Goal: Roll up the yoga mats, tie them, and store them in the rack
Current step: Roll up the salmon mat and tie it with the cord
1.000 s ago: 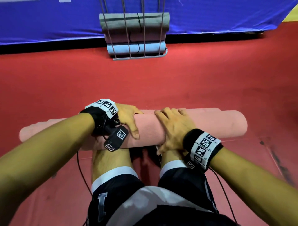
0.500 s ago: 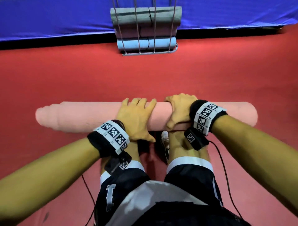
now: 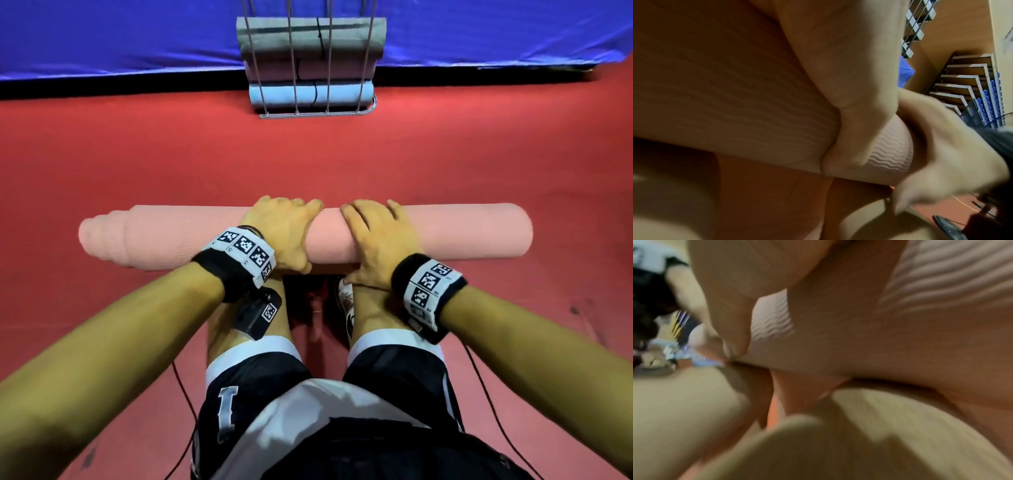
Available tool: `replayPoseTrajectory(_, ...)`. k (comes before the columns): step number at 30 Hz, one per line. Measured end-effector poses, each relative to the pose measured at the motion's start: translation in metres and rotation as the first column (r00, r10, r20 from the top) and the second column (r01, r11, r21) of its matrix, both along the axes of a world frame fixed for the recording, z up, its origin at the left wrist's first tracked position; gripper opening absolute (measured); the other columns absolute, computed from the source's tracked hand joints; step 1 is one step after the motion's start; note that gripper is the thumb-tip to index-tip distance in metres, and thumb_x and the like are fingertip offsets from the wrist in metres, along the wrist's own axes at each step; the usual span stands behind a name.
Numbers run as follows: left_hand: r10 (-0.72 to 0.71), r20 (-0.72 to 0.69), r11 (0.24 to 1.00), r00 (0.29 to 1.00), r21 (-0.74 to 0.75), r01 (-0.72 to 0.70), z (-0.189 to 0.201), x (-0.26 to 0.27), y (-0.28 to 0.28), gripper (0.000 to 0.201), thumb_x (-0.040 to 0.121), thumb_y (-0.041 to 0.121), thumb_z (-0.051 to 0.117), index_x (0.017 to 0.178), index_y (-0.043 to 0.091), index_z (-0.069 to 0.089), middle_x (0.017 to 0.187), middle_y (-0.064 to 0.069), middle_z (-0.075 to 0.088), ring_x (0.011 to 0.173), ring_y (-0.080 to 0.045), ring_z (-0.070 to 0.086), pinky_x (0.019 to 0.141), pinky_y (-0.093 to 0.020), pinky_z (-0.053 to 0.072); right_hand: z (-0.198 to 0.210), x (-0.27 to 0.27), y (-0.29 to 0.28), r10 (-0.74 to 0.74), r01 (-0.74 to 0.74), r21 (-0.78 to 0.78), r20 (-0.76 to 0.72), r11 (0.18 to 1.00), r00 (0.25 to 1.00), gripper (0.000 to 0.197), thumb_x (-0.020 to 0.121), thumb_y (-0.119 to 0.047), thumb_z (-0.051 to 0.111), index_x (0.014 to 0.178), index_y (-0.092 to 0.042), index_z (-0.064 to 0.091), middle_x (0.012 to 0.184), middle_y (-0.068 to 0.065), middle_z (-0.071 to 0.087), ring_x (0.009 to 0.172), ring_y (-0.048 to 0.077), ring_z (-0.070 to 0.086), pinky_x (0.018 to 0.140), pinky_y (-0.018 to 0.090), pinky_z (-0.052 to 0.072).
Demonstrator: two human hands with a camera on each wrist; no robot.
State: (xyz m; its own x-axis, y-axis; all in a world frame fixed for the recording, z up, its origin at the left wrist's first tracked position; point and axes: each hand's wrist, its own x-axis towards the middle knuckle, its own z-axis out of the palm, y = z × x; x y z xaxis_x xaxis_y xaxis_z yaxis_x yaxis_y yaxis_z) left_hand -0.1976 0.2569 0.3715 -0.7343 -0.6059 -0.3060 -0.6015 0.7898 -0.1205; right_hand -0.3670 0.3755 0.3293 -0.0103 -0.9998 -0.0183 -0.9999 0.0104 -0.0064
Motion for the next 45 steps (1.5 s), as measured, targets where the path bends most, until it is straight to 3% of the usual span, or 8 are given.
replayPoseTrajectory(4,0.071,0.005,0.997,0.997,0.042,-0.071,0.014,-0.002,-0.011,0.102,0.05,0.061,0.083,0.139,0.035,0.039,0.115,0.003,0.067,0.101,-0.028,0.066,0.076,-0.037,0.049,0.012,0.007,-0.017,-0.051,0.052,0.024,-0.061,0.998,0.997,0.106,0.059,-0.033,0.085,0.15,-0.014,0.034,0.146,0.01,0.045,0.131,0.031,0.046,0.112,0.054,0.03)
replayPoseTrajectory(13,0.175,-0.222,0.965,0.959,-0.155,-0.212,0.14,0.007,-0.043,0.101,0.044,0.07,0.082,0.134,0.044,0.044,0.113,-0.006,0.07,0.101,-0.038,0.066,0.085,-0.048,0.055,0.142,-0.006,-0.081,0.034,-0.054,-0.265,-0.078,0.963,0.996,0.101,0.053,-0.029,0.086,0.143,-0.021,0.043,0.135,-0.001,0.056,0.123,0.027,0.054,0.108,0.048,0.03)
replayPoseTrajectory(16,0.203,-0.216,0.966,0.955,-0.116,-0.232,0.159,0.014,-0.031,0.105,0.04,0.074,0.081,0.135,0.046,0.044,0.115,-0.004,0.07,0.102,-0.036,0.067,0.084,-0.045,0.054,0.169,-0.005,-0.069,0.1,-0.115,-0.233,-0.077,0.966,0.992,0.099,0.05,-0.039,0.087,0.139,-0.023,0.047,0.131,0.0,0.061,0.118,0.03,0.057,0.102,0.043,0.038)
replayPoseTrajectory(19,0.189,-0.147,0.981,0.971,0.069,-0.181,0.139,0.023,-0.011,0.108,0.03,0.079,0.072,0.13,0.046,0.047,0.111,0.002,0.07,0.096,-0.032,0.067,0.08,-0.039,0.055,0.166,-0.002,-0.037,0.115,-0.116,-0.05,-0.03,0.992,0.993,0.095,0.047,-0.049,0.085,0.133,-0.029,0.05,0.12,-0.001,0.065,0.108,0.032,0.062,0.084,0.041,0.051)
replayPoseTrajectory(25,0.067,-0.047,0.92,0.997,0.39,-0.043,0.072,0.025,0.008,0.101,0.03,0.081,0.076,0.122,0.044,0.056,0.099,0.015,0.071,0.09,-0.017,0.067,0.085,-0.035,0.055,0.108,0.012,0.005,0.008,-0.045,0.347,0.106,0.937,0.994,0.094,0.047,-0.052,0.086,0.13,-0.036,0.044,0.106,-0.004,0.068,0.094,0.029,0.067,0.075,0.036,0.05)
replayPoseTrajectory(39,0.061,-0.052,0.704,0.997,0.71,-0.006,0.017,0.01,-0.028,0.09,0.029,0.085,0.082,0.105,0.04,0.071,0.091,0.016,0.076,0.088,-0.009,0.073,0.088,-0.037,0.057,0.058,0.006,-0.013,-0.094,0.023,0.477,0.126,0.878,0.988,0.085,0.031,-0.04,0.079,0.11,-0.037,0.048,0.078,-0.007,0.068,0.072,0.023,0.067,0.069,0.039,0.059)
replayPoseTrajectory(42,0.053,-0.04,0.652,0.998,0.758,-0.004,0.015,0.005,-0.034,0.074,0.038,0.073,0.09,0.099,0.036,0.074,0.09,0.01,0.077,0.087,-0.014,0.074,0.086,-0.04,0.058,0.056,0.001,-0.012,-0.084,0.004,0.464,0.151,0.886,0.985,0.091,0.036,-0.045,0.08,0.119,-0.037,0.045,0.084,-0.007,0.065,0.081,0.025,0.067,0.075,0.037,0.057)
replayPoseTrajectory(45,0.064,-0.054,0.614,0.996,0.789,0.003,0.011,0.002,-0.038,0.067,0.044,0.065,0.093,0.099,0.03,0.076,0.091,0.007,0.078,0.088,-0.018,0.075,0.086,-0.044,0.059,0.053,-0.001,-0.005,-0.03,-0.065,0.395,0.23,0.916,0.973,0.11,0.044,-0.053,0.083,0.14,-0.041,0.031,0.114,-0.006,0.059,0.107,0.021,0.057,0.086,0.035,0.048)
